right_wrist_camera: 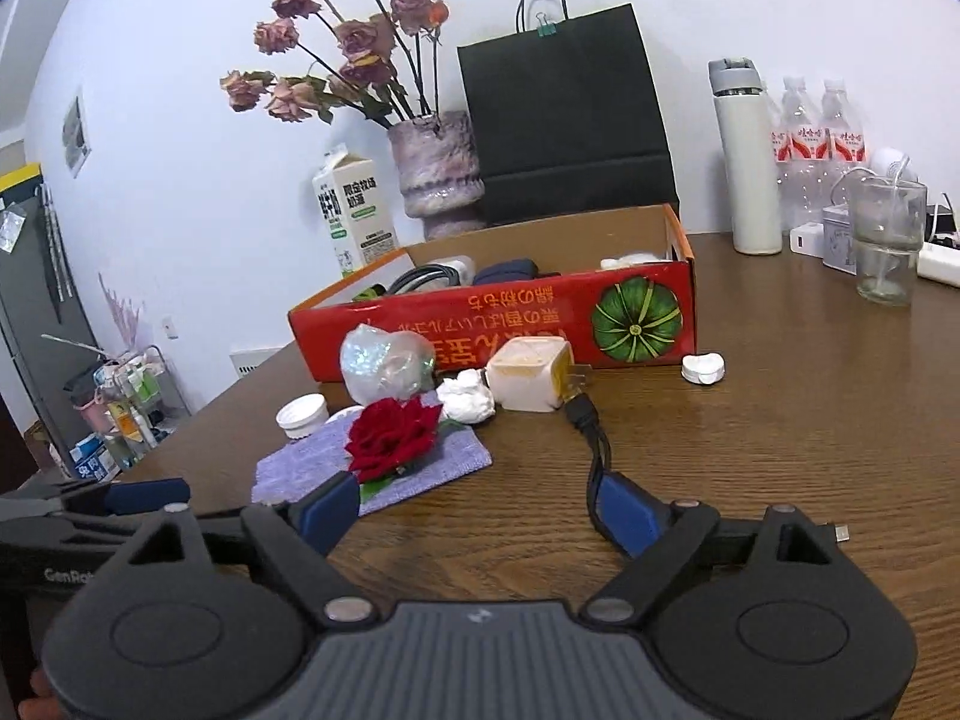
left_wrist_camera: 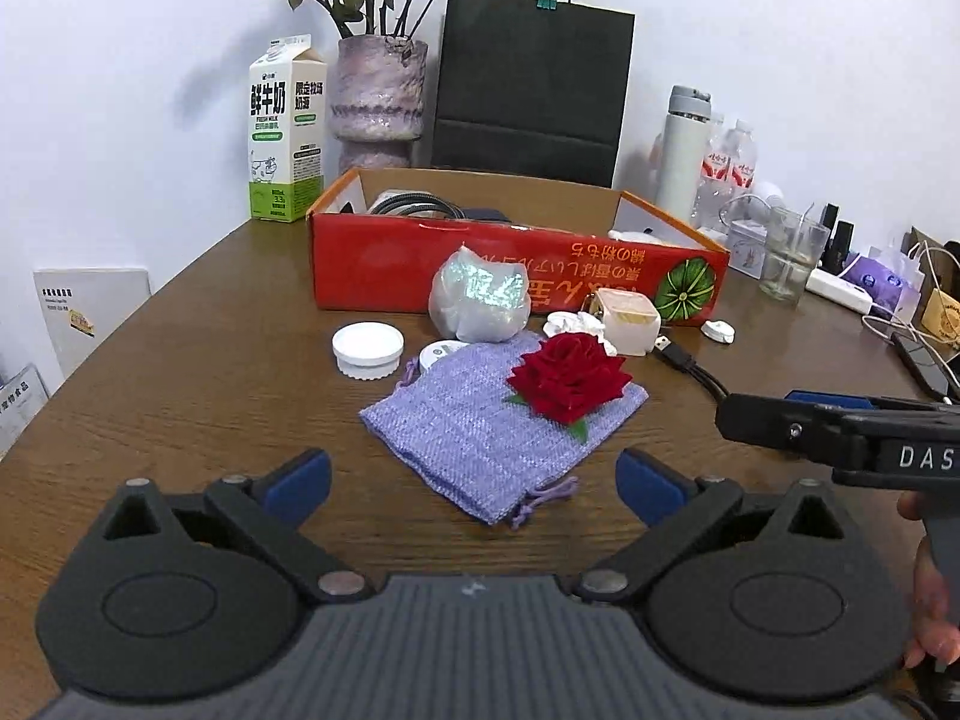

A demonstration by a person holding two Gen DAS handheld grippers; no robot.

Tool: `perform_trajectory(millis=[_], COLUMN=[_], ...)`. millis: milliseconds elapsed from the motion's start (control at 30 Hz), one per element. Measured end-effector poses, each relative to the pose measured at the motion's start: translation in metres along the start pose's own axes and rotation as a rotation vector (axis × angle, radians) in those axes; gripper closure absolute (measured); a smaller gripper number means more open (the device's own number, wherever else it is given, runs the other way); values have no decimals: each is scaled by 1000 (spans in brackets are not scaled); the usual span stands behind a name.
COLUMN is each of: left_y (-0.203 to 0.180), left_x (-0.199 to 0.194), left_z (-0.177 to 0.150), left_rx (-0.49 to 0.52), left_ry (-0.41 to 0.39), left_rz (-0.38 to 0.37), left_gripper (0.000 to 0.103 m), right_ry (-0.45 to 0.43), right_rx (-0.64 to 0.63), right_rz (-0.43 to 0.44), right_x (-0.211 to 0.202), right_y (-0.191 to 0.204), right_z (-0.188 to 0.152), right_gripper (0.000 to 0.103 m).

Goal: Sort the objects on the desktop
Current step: 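Move both tools back over the table toward the white lid and rose, then grasp the white round lid with the left tool while the right tool grasps the red rose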

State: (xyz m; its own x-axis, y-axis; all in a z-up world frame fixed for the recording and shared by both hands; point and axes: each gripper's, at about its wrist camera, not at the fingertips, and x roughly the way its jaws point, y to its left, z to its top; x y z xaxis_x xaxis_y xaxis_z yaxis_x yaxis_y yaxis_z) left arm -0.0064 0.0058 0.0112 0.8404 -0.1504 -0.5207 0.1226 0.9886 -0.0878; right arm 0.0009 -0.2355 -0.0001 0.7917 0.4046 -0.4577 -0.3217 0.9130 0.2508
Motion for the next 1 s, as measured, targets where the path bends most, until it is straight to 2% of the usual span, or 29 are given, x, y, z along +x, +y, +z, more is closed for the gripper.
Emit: perform_trajectory(millis=[133,233,300,467,533,567,667,733,800,867,900,967,1000], left_y=[7,15,19,32,41,45,52,54,50,41,38,38,41], left_x=[4,8,7,6,-1,-6,-10,-6,3,21,30,47,57], left_z=[1,2,2,2,0,-1,1,9,24,43,52,66,72], left_rx=[-41,-82,-110,-197,-268,-292,-326,-315,-263,-128,-72,-16,-8], left_ry=[30,59,58,56,9,-20,-50,-40,-20,46,52,54,67], left_rz=[-3,-4,-13,13,14,13,47,62,100,132,166,181,162], left_gripper=[0,0,0,0,0,0,0,2,2,6,8,16,19], right_ry=[-4,9,27,67,103,123,166,179,191,186,179,155,138], right_rx=[-6,4,-15,-172,-179,-178,-203,-207,-222,-211,-193,-170,-164], right_rz=[19,90,100,94,124,125,136,145,139,143,150,148,137], right_x=[0,4,11,46,63,71,85,88,89,88,85,79,75], right_y=[1,-1,3,36,42,44,49,51,52,49,46,39,36], right_z=[-1,5,13,33,38,40,38,34,30,29,30,31,32], right_gripper=[16,17,17,18,21,26,37,46,60,61,62,63,63])
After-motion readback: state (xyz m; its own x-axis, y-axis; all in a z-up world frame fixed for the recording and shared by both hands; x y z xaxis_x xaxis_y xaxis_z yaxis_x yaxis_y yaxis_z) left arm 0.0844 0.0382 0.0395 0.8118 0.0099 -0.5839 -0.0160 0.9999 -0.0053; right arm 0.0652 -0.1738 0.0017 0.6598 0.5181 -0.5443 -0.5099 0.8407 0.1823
